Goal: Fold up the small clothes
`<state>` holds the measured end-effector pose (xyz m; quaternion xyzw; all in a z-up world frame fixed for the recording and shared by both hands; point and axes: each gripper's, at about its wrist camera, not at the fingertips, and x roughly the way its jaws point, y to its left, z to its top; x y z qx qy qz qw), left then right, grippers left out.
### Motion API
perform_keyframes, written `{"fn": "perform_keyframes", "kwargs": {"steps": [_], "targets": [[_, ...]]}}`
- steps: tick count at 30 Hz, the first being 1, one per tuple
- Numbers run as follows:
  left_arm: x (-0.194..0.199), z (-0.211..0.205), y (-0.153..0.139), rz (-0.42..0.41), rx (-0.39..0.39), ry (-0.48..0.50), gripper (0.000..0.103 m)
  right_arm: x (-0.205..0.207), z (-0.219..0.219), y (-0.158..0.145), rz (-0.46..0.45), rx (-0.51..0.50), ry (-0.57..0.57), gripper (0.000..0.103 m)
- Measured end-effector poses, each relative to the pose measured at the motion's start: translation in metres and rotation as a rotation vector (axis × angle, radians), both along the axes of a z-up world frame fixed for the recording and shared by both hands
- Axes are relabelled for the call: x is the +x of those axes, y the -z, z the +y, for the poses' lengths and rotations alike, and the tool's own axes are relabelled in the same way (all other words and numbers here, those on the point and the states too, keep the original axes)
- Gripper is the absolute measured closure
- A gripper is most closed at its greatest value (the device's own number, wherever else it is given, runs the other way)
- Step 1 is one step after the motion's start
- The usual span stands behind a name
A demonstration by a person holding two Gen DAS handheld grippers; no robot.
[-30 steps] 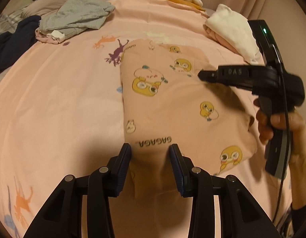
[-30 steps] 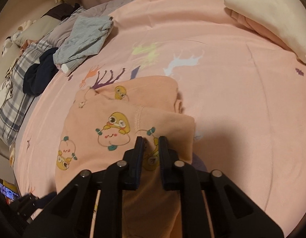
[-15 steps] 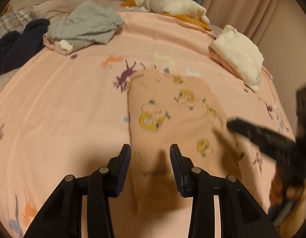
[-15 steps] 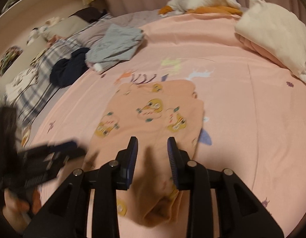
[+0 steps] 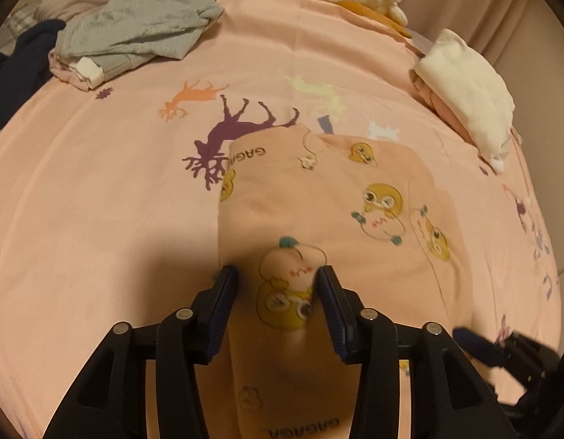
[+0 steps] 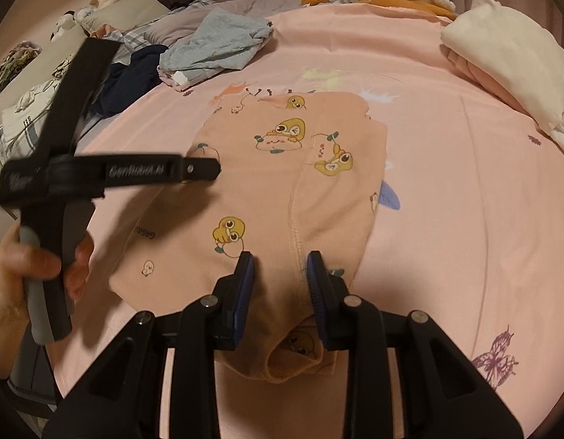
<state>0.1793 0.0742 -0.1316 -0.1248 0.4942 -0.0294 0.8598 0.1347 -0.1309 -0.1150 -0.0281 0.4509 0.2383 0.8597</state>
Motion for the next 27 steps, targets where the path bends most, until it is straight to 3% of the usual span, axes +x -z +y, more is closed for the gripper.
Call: {"fn": "perform_keyframes", "kwargs": {"steps": [7, 12, 18, 24, 27], "targets": [[-0.002, 0.009, -0.004, 0.000, -0.034, -0.035, 0.052, -0.013, -0.009, -0.006, 0.008, 0.003, 0.006, 0.073], [-0.026, 0.007, -0.020, -0.056, -0.028, -0.014, 0.052, -0.014, -0.026, -0.021, 0.010, 0.095, 0.035, 0.072], [-0.063, 0.000, -0.030, -0.098, -0.093, 0.035, 0.052, 0.001, -0.030, -0.025, 0.055, 0.260, 0.073, 0.072], [-0.076, -0.005, -0.005, -0.040, -0.075, 0.025, 0.052, 0.006, -0.020, 0.003, 0.129, 0.174, 0.138, 0.077], [-0.079, 0.004, 0.007, -0.019, -0.138, 0.010, 0.052, 0.005, -0.027, 0.005, 0.134, 0.184, 0.159, 0.077]]}}
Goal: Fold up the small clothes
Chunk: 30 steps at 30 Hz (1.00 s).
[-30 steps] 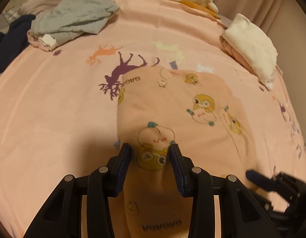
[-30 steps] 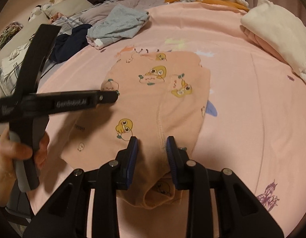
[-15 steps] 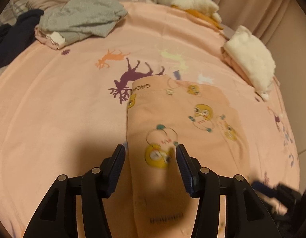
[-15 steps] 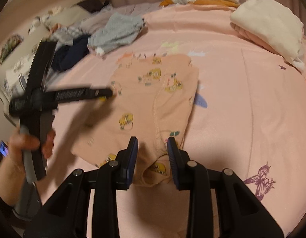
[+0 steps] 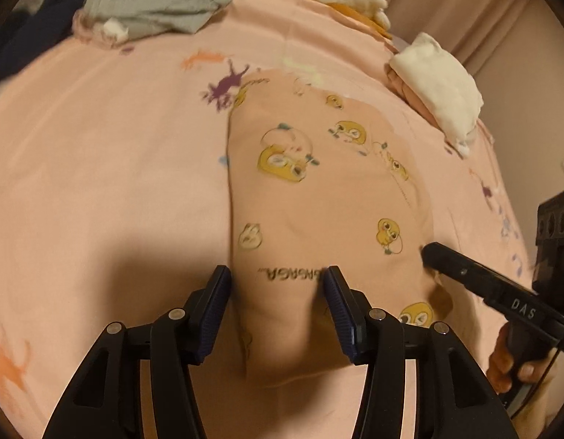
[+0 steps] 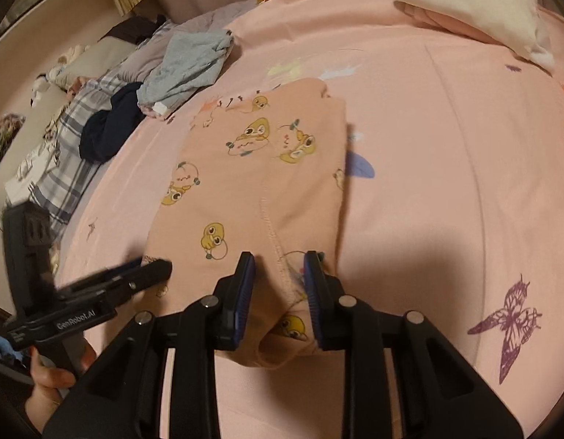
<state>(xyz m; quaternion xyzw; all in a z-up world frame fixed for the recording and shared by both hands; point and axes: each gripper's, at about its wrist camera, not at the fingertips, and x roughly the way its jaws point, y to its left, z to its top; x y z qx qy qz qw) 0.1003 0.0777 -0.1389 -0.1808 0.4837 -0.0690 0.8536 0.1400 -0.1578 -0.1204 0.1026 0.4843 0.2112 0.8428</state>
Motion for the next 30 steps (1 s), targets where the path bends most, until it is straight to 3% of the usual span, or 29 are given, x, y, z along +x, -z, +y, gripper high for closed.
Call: {"fn": "perform_keyframes", "kwargs": {"steps": [4, 9, 12, 17, 25, 30], "targets": [[-0.007, 0.006, -0.004, -0.003, -0.017, -0.015, 0.052, 0.000, -0.017, -0.001, 0.034, 0.029, 0.051, 0.065], [-0.016, 0.008, -0.004, 0.006, -0.045, -0.009, 0.052, -0.010, -0.021, -0.001, 0.087, 0.102, 0.012, 0.053], [-0.018, 0.006, -0.002, 0.005, -0.036, -0.008, 0.052, -0.018, -0.008, 0.008, 0.097, 0.064, -0.021, 0.055], [-0.020, 0.002, 0.000, -0.005, 0.001, -0.008, 0.054, -0.017, 0.002, 0.014, 0.056, -0.029, -0.018, 0.074], [-0.023, 0.000, 0.002, -0.015, 0.037, -0.003, 0.054, -0.015, -0.020, 0.021, 0.109, 0.093, 0.029, 0.077], [-0.031, -0.004, -0.006, -0.020, 0.084, -0.016, 0.054, -0.026, -0.019, 0.005, 0.050, 0.039, 0.035, 0.070]]}}
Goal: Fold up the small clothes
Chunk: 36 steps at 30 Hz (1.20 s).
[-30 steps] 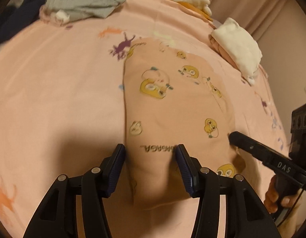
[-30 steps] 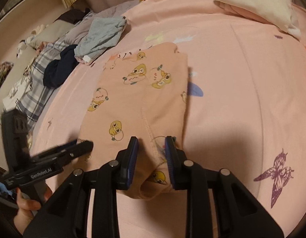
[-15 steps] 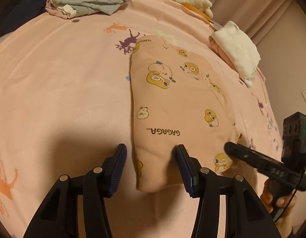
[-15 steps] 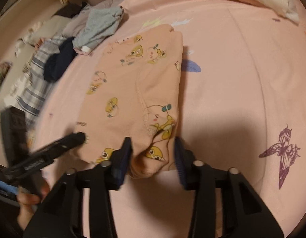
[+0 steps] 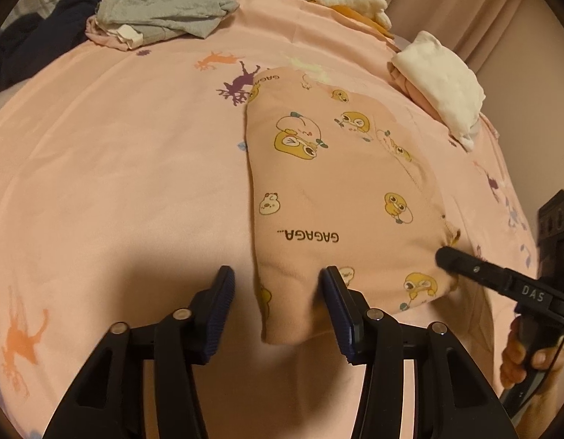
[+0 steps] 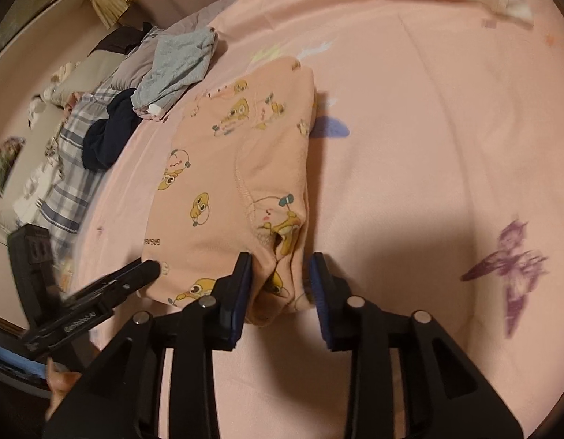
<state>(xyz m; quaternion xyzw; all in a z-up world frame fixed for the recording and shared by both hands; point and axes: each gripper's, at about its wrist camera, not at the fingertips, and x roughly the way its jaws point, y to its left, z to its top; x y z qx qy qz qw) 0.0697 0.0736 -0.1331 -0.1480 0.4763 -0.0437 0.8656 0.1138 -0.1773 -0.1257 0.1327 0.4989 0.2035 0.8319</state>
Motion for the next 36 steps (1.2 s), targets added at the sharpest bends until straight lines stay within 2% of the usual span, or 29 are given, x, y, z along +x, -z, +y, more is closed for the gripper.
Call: {"fn": "perform_keyframes", "kwargs": {"steps": [3, 7, 11, 13, 15, 22, 24, 27, 28, 31, 35, 36], "targets": [[-0.006, -0.001, -0.004, -0.010, 0.030, -0.009, 0.054, -0.008, 0.007, -0.016, -0.102, -0.072, -0.025, 0.070], [-0.011, -0.002, -0.005, -0.025, 0.061, -0.022, 0.054, -0.016, 0.017, -0.031, -0.193, -0.075, -0.074, 0.076], [-0.012, -0.006, 0.000, -0.006, 0.081, -0.023, 0.054, -0.012, 0.029, -0.019, -0.162, -0.128, -0.090, 0.090], [-0.013, -0.009, 0.002, -0.006, 0.094, -0.019, 0.054, -0.009, 0.033, -0.005, -0.122, -0.164, -0.094, 0.091], [-0.014, -0.010, 0.002, -0.005, 0.106, -0.018, 0.054, -0.007, 0.031, 0.004, -0.091, -0.150, -0.084, 0.091], [-0.027, -0.013, -0.011, -0.014, 0.114, -0.037, 0.054, -0.022, 0.031, -0.015, -0.106, -0.159, -0.080, 0.088], [-0.031, -0.015, -0.017, -0.018, 0.133, -0.049, 0.054, -0.030, 0.031, -0.023, -0.115, -0.163, -0.087, 0.082], [-0.036, -0.017, -0.025, -0.015, 0.140, -0.058, 0.052, -0.044, 0.033, -0.033, -0.141, -0.187, -0.090, 0.061], [-0.038, -0.018, -0.029, -0.018, 0.140, -0.057, 0.048, -0.049, 0.033, -0.038, -0.157, -0.195, -0.091, 0.056], [-0.044, -0.023, -0.038, -0.037, 0.146, -0.048, 0.036, -0.060, 0.034, -0.050, -0.191, -0.216, -0.094, 0.054], [-0.054, -0.032, -0.051, -0.056, 0.168, -0.027, 0.036, -0.070, 0.033, -0.064, -0.228, -0.224, -0.090, 0.042], [-0.056, -0.033, -0.054, -0.060, 0.173, -0.026, 0.033, -0.073, 0.033, -0.067, -0.238, -0.226, -0.087, 0.038]]}}
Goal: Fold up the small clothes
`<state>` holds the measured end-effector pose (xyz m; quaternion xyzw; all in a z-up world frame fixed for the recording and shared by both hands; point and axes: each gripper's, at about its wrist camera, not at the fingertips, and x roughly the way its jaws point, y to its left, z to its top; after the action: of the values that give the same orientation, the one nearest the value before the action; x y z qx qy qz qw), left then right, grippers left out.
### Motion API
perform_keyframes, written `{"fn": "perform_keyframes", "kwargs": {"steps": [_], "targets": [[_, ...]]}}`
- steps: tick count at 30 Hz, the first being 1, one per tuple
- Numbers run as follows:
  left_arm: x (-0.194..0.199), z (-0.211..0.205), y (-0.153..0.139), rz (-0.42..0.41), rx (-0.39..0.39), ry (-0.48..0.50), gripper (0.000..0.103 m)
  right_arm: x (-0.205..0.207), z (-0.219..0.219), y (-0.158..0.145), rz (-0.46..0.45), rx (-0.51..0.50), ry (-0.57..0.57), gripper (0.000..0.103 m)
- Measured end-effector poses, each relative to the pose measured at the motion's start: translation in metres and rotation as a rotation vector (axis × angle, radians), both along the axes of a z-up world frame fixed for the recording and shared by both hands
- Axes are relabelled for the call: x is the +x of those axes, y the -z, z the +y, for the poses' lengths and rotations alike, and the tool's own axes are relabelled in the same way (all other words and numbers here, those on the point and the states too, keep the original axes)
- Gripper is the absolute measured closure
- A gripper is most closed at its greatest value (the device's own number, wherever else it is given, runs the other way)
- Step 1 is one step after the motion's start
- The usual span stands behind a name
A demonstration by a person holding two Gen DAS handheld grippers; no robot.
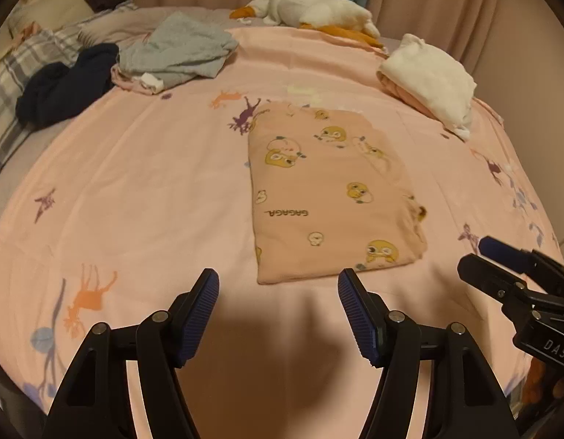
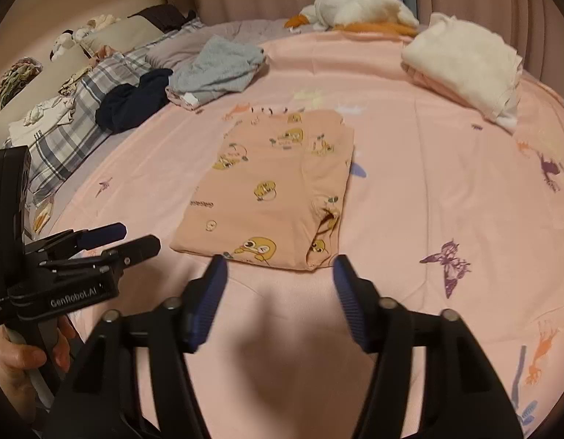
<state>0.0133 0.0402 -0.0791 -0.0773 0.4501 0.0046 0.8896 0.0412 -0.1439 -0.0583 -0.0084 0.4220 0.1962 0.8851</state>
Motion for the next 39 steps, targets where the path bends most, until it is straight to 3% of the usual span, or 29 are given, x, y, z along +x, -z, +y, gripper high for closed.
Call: {"fn": "perform_keyframes", "kwargs": {"steps": [4, 6, 10, 14, 25, 33, 39], "targets": [[-0.011, -0.004, -0.015, -0.020, 0.027, -0.017, 0.015, -0.010, 0.001, -0.012, -0.048, -0.014, 0.013, 0.016], [-0.016, -0.006, -0.022, -0.031, 0.041, -0.027, 0.010, -0.016, 0.002, -0.017, -0.079, -0.033, 0.023, 0.010], [-0.025, -0.008, -0.036, -0.055, 0.051, -0.035, 0.009, -0.022, 0.002, -0.027, -0.100, -0.024, 0.020, 0.000], [-0.032, -0.009, -0.048, -0.062, 0.066, -0.063, 0.004, -0.030, 0.003, -0.039, -0.133, -0.027, 0.020, 0.000], [-0.043, -0.014, -0.070, -0.047, 0.089, -0.081, 0.002, -0.047, 0.008, -0.067, -0.151, -0.022, 0.041, 0.000], [-0.043, -0.013, -0.064, -0.005, 0.110, -0.115, 0.002, -0.044, 0.008, -0.056, -0.101, -0.036, 0.071, 0.000], [-0.045, -0.011, -0.067, -0.003, 0.104, -0.117, 0.002, -0.047, 0.011, -0.063, -0.111, -0.038, 0.057, 0.000]]}}
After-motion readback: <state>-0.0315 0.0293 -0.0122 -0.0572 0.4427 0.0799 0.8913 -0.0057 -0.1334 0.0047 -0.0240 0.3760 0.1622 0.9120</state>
